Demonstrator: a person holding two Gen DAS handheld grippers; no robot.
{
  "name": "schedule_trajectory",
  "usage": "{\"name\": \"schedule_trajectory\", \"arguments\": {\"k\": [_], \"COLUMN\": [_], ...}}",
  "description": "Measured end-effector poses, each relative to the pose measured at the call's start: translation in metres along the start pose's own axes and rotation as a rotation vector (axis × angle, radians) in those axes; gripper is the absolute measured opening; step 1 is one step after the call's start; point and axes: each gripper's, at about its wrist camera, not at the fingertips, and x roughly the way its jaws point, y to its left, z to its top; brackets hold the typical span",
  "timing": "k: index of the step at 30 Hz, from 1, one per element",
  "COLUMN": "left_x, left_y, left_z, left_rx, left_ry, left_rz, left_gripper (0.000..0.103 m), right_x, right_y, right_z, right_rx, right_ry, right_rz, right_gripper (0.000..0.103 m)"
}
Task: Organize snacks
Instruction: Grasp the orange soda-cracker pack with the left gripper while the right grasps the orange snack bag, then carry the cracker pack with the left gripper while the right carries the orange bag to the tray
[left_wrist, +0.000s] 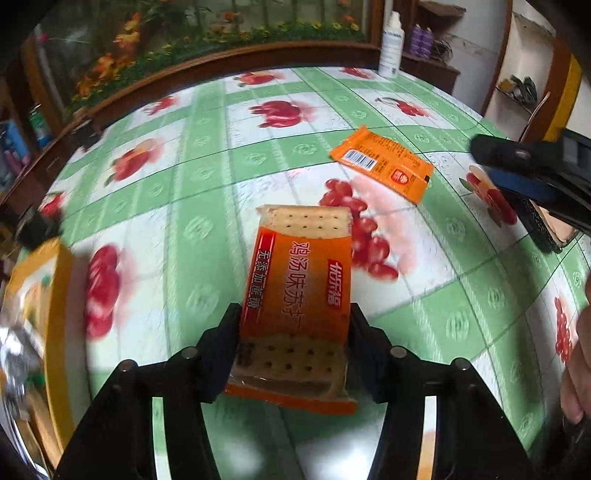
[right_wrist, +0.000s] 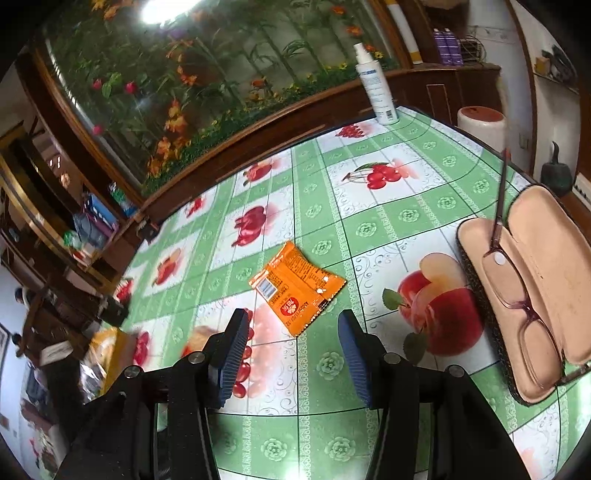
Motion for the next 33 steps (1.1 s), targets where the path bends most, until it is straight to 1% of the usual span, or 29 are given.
{"name": "schedule_trajectory", "arguments": {"k": [1, 2, 4, 6, 7, 8, 12, 13, 15, 16, 18, 20, 21, 22, 23, 24, 25, 26, 27, 30, 32, 33], "left_x": [-0.004, -0.006, -0.009, -0.010, -0.011, -0.011, -0.008, -0.006, -0.003, 0.000, 0.002, 0.003, 0.003, 0.003, 0.002, 0.002, 0.001, 0.001, 0.000, -0.001, -0.003, -0.004], "left_y": [0.003, 0.005, 0.012, 0.015, 0.014, 0.015, 0.021, 0.025, 0.032, 0.034, 0.034, 0.033, 0.033, 0.032, 0.031, 0.030, 0.031, 0.033, 0.035, 0.039, 0.043, 0.044], "left_z": [-0.007, -0.012, -0.021, -0.022, -0.022, -0.022, -0.019, -0.017, -0.012, -0.010, -0.008, -0.008, -0.009, -0.009, -0.010, -0.010, -0.010, -0.011, -0.011, -0.012, -0.013, -0.013], "left_rx": [-0.016, -0.024, -0.043, -0.046, -0.048, -0.053, -0.061, -0.071, -0.099, -0.105, -0.097, -0.097, -0.097, -0.092, -0.085, -0.078, -0.081, -0.088, -0.098, -0.113, -0.123, -0.131], "left_ry": [-0.017, -0.035, -0.070, -0.070, -0.074, -0.077, -0.086, -0.086, -0.086, -0.081, -0.085, -0.091, -0.099, -0.105, -0.110, -0.112, -0.116, -0.117, -0.119, -0.122, -0.126, -0.129], "left_rz": [0.006, 0.015, 0.022, 0.011, 0.000, -0.012, -0.039, -0.037, -0.039, -0.059, -0.051, -0.029, -0.024, -0.018, -0.003, 0.021, 0.017, 0.010, 0.003, 0.006, 0.004, 0.003], "left_gripper": [0.054, 0.054, 0.054, 0.054, 0.054, 0.054, 0.055, 0.060, 0.069, 0.069, 0.069, 0.069, 0.067, 0.058, 0.053, 0.053, 0.053, 0.053, 0.053, 0.053, 0.053, 0.053], "right_x": [0.006, 0.012, 0.021, 0.032, 0.037, 0.045, 0.073, 0.077, 0.084, 0.087, 0.089, 0.092, 0.095, 0.099, 0.102, 0.104, 0.103, 0.102, 0.101, 0.094, 0.086, 0.082], "right_y": [0.003, 0.005, 0.009, 0.011, 0.010, 0.008, -0.009, -0.011, -0.010, -0.007, 0.003, 0.019, 0.026, 0.034, 0.039, 0.043, 0.049, 0.050, 0.051, 0.056, 0.059, 0.060], "right_z": [0.001, 0.002, 0.006, 0.015, 0.020, 0.026, 0.043, 0.043, 0.041, 0.038, 0.034, 0.028, 0.025, 0.020, 0.015, 0.012, 0.008, 0.007, 0.007, 0.000, -0.005, -0.006], "right_rx": [-0.029, -0.057, -0.100, -0.118, -0.119, -0.113, -0.047, -0.041, -0.054, -0.072, -0.122, -0.214, -0.255, -0.303, -0.341, -0.374, -0.407, -0.409, -0.404, -0.426, -0.432, -0.429], "right_ry": [0.006, 0.012, 0.023, 0.020, 0.024, 0.032, 0.069, 0.077, 0.099, 0.111, 0.127, 0.127, 0.128, 0.135, 0.128, 0.125, 0.110, 0.118, 0.124, 0.102, 0.098, 0.096], "right_rz": [0.001, -0.003, -0.024, -0.029, -0.034, -0.039, -0.005, 0.002, 0.012, 0.019, 0.026, -0.030, -0.063, -0.115, -0.163, -0.194, -0.209, -0.200, -0.193, -0.242, -0.236, -0.233], "right_gripper": [0.060, 0.063, 0.063, 0.064, 0.071, 0.073, 0.073, 0.073, 0.073, 0.073, 0.073, 0.073, 0.073, 0.073, 0.073, 0.073, 0.067, 0.060, 0.057, 0.051, 0.046, 0.046]}}
